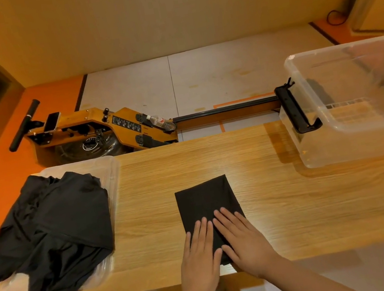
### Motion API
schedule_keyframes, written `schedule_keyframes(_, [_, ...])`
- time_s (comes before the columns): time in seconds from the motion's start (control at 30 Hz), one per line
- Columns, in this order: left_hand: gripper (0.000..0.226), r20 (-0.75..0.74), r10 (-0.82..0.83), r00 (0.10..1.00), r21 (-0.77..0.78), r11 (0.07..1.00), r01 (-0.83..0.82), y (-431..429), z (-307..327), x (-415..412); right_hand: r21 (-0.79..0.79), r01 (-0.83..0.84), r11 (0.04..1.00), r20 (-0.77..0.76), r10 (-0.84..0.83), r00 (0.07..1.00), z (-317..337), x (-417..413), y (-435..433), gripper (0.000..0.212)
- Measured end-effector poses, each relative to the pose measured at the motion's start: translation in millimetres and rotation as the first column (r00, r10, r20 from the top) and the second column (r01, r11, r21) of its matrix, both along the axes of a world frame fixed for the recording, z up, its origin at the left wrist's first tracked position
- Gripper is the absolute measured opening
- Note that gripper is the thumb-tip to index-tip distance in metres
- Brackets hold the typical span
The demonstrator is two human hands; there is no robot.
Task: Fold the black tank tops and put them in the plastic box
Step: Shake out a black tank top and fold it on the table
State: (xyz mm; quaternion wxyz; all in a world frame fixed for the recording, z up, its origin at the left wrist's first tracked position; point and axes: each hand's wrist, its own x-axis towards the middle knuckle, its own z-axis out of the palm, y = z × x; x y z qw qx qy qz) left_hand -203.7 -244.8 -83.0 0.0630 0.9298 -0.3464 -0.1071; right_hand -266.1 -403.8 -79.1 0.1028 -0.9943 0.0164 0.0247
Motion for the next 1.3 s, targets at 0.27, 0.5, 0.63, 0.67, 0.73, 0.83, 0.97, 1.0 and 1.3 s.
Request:
schedule_keyframes(0.27, [0.094,-0.024,-0.126,0.992,0.120,0.984,0.128,20.7,-5.5,-4.3,0.022,-0.154,0.988,-0.112,0.156,0.981,-12.3,-18.3,-6.1,0.102])
schedule_keyframes(0.5, [0.129,-0.037,-0.143,0.989,0.067,0.987,0.146,26.1,-10.7,-18.8,0.048,-0.050,0.998,-0.036,0.051,0.998,-21.3,-31.3,14.0,0.119])
schedule_keyframes(0.63, [0.135,0.047,-0.110,0.993,0.025,0.994,0.109,30.7,-11.3,-23.4,0.035,-0.056,0.998,0.057,0.054,0.997,-19.3,-41.6,18.4,0.101])
schedule_keyframes(0.67, [0.134,0.061,-0.112,0.992,0.020,0.994,0.111,32.1,-12.0,-25.8,0.046,-0.062,0.997,0.055,0.059,0.997,-18.0,-44.2,18.7,0.099])
schedule_keyframes(0.73, [0.131,0.028,-0.128,0.991,0.036,0.991,0.127,34.7,-10.2,-31.6,0.100,-0.064,0.993,0.018,0.063,0.998,-13.8,-49.9,19.6,0.098])
schedule_keyframes(0.83, [0.123,-0.050,-0.175,0.983,0.065,0.982,0.178,40.5,-4.9,-39.8,0.156,-0.099,0.983,-0.014,0.103,0.995,-9.5,-60.0,18.6,0.078])
schedule_keyframes(0.97, [0.107,-0.166,-0.221,0.961,0.060,0.971,0.233,54.2,6.3,-41.6,0.254,-0.095,0.962,-0.074,0.117,0.990,2.1,-66.5,12.0,0.054])
schedule_keyframes(1.0, [0.097,-0.207,-0.212,0.955,0.027,0.975,0.223,58.5,12.3,-41.6,0.260,-0.073,0.963,-0.072,0.095,0.993,8.2,-66.2,11.0,0.050])
schedule_keyframes(1.3, [0.031,-0.445,0.194,0.874,-0.328,0.873,-0.360,56.8,33.0,-26.9,0.450,0.095,0.888,-0.157,-0.026,0.987,33.0,-48.6,-12.3,0.028])
